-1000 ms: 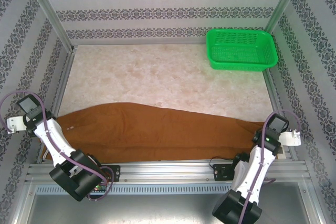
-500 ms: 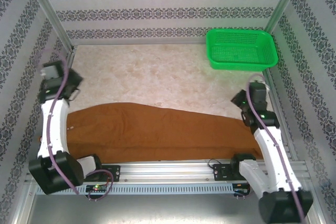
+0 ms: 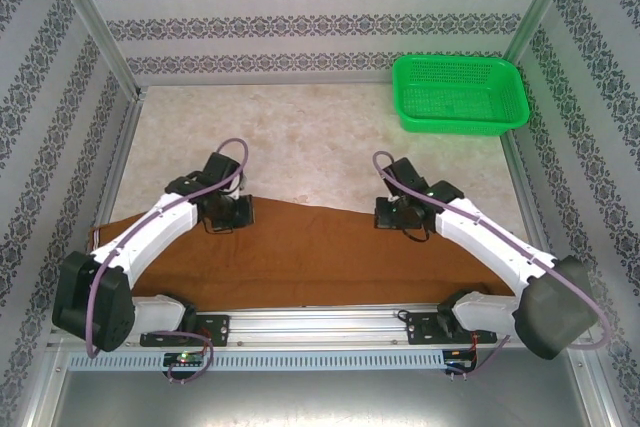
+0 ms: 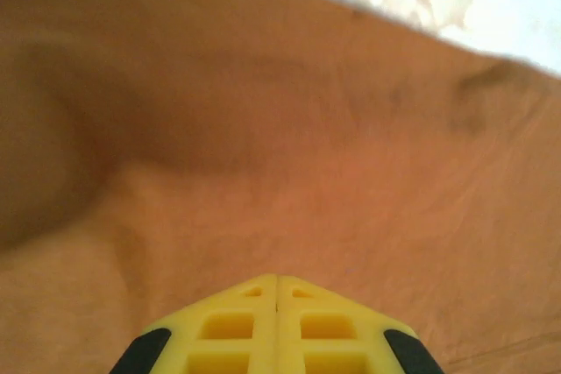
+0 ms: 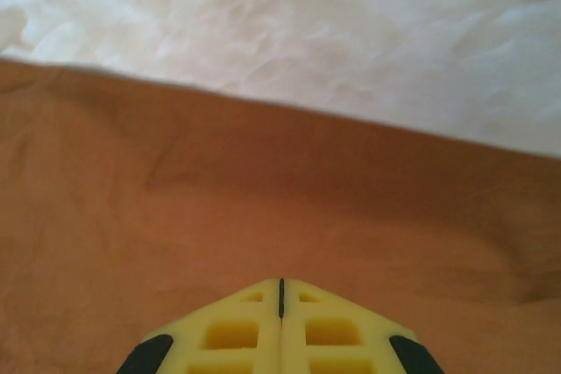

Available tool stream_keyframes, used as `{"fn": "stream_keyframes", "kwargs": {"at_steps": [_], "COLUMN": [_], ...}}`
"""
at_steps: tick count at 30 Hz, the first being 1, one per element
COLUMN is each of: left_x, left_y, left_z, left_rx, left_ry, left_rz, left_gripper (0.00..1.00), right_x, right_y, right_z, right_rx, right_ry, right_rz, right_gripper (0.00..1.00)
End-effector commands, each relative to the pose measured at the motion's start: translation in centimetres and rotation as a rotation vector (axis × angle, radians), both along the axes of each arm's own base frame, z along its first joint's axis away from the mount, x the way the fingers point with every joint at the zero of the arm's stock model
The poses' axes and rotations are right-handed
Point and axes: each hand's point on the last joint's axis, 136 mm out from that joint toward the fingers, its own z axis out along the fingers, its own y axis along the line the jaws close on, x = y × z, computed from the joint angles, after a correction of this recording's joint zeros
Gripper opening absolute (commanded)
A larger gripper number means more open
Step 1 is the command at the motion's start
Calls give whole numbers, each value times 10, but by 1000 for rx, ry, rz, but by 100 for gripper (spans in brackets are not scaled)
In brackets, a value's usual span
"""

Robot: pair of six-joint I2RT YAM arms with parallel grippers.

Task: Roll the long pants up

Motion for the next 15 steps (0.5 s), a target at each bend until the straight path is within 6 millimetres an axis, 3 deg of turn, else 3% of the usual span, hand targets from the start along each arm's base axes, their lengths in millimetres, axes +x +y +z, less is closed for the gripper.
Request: {"fn": "stream_keyframes", "kwargs": {"at_steps": [1,8,15], "left_x": [-21,-13,10], "left_y": [-7,-15,-21], "left_z": [-25,-57,-78], "left_rx": [26,28,63], "left_ry": [86,141,179], "left_rz": [-39,-38,-22], "left_gripper": [0,0,0], "right_x": [-16,-26,-8], "right_y": [17,39,33], "right_z": [-22,-77,-98], "right_rx": [10,-6,-49], "right_ry": [97,279,359], "right_rz": [17,41,-36], "right_gripper": [0,0,0]}}
